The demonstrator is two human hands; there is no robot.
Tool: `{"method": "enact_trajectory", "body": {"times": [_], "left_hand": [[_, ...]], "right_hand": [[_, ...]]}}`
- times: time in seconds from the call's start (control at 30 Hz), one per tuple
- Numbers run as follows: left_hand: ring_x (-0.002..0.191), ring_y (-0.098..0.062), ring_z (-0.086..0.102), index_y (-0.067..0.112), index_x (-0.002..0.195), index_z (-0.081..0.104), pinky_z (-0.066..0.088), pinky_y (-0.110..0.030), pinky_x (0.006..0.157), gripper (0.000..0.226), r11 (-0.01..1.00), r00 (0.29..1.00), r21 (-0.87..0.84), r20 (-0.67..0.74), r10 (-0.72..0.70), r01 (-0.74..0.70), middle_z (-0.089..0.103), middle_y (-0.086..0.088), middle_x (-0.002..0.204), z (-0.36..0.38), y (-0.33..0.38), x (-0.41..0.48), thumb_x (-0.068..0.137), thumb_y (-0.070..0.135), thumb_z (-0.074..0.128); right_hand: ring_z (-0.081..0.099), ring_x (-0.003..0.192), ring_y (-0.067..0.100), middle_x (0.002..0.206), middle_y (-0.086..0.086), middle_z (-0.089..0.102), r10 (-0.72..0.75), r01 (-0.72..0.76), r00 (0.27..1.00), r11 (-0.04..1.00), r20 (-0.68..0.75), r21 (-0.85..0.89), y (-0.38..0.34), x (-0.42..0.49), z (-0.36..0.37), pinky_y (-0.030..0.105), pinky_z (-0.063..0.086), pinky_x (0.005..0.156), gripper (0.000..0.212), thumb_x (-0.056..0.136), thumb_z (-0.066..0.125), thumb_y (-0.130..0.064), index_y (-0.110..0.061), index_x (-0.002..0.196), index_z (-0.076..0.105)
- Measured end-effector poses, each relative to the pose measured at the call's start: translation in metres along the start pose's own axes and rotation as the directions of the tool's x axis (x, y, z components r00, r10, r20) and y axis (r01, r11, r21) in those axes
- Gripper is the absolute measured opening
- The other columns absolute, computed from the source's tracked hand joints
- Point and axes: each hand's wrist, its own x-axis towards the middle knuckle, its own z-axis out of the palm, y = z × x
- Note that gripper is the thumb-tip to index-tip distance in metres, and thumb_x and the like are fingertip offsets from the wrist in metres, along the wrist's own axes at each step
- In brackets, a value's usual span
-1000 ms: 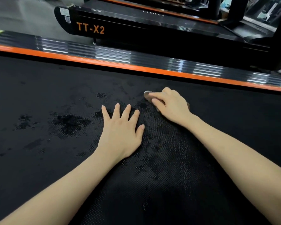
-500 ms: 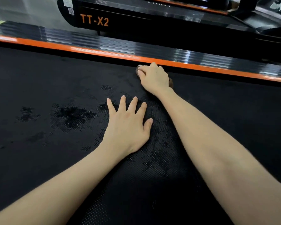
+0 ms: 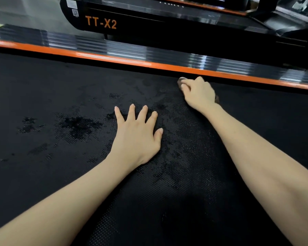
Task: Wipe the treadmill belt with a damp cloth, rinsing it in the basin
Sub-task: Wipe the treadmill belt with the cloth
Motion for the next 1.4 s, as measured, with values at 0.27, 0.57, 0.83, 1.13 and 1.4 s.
{"method": "enact_trajectory", "body": {"times": [0.27, 0.57, 0.83, 1.13, 1.4], "left_hand": [[0.144, -0.033, 0.009, 0.025, 0.149, 0.021, 0.0, -0.063, 0.111, 0.055, 1.0, 1.0, -0.019, 0.009, 0.0, 0.0, 0.018, -0.003, 0.157, -0.002, -0.002, 0.0, 0.098, 0.045, 0.019], [0.144, -0.031, 0.011, 0.027, 0.149, 0.023, 0.001, -0.063, 0.111, 0.051, 1.0, 1.0, -0.009, 0.01, -0.015, 0.015, 0.02, -0.001, 0.157, -0.002, -0.002, 0.001, 0.099, 0.037, 0.021], [0.143, -0.032, 0.013, 0.026, 0.148, 0.026, 0.002, -0.063, 0.111, 0.05, 1.0, 1.0, -0.011, 0.007, -0.021, 0.021, 0.022, -0.003, 0.156, -0.003, -0.002, 0.0, 0.099, 0.035, 0.023], [0.135, -0.027, 0.037, 0.016, 0.13, 0.056, 0.003, -0.057, 0.114, 0.041, 0.971, 0.987, -0.238, -0.16, -0.003, -0.035, 0.052, -0.005, 0.138, -0.033, -0.001, -0.034, 0.098, 0.034, 0.037], [0.134, -0.036, 0.038, 0.021, 0.136, 0.051, 0.006, -0.064, 0.11, 0.067, 0.968, 0.968, 0.003, 0.016, 0.252, -0.252, 0.049, -0.01, 0.141, -0.046, -0.036, -0.13, 0.091, 0.058, 0.015]], "right_hand": [[0.049, 0.075, 0.026, 0.085, 0.002, 0.05, -0.447, 0.43, 0.892, 0.885, 0.067, 0.181, -0.025, -0.179, -0.056, 0.039, 0.047, 0.064, 0.038, 0.092, 0.034, -0.042, -0.03, 0.116, 0.061], [0.054, 0.084, 0.03, 0.094, 0.008, 0.054, -0.192, 0.194, 0.98, 0.98, -0.047, 0.041, 0.016, -0.133, -0.043, 0.037, 0.048, 0.065, 0.031, 0.096, 0.042, -0.036, -0.034, 0.121, 0.061], [0.049, 0.072, 0.025, 0.087, 0.004, 0.052, -0.419, 0.409, 0.908, 0.897, 0.027, 0.17, -0.013, -0.237, -0.072, 0.038, 0.045, 0.061, 0.037, 0.092, 0.037, -0.041, -0.028, 0.118, 0.06], [0.052, 0.069, 0.022, 0.087, 0.001, 0.057, -0.51, 0.501, 0.86, 0.838, -0.015, 0.215, -0.008, -0.271, -0.081, 0.038, 0.048, 0.056, 0.034, 0.093, 0.043, -0.037, -0.025, 0.115, 0.066], [0.054, 0.073, 0.025, 0.086, 0.004, 0.056, -0.489, 0.481, 0.872, 0.858, 0.001, 0.183, -0.011, -0.269, -0.082, 0.034, 0.048, 0.057, 0.038, 0.093, 0.038, -0.041, -0.027, 0.116, 0.066]]}}
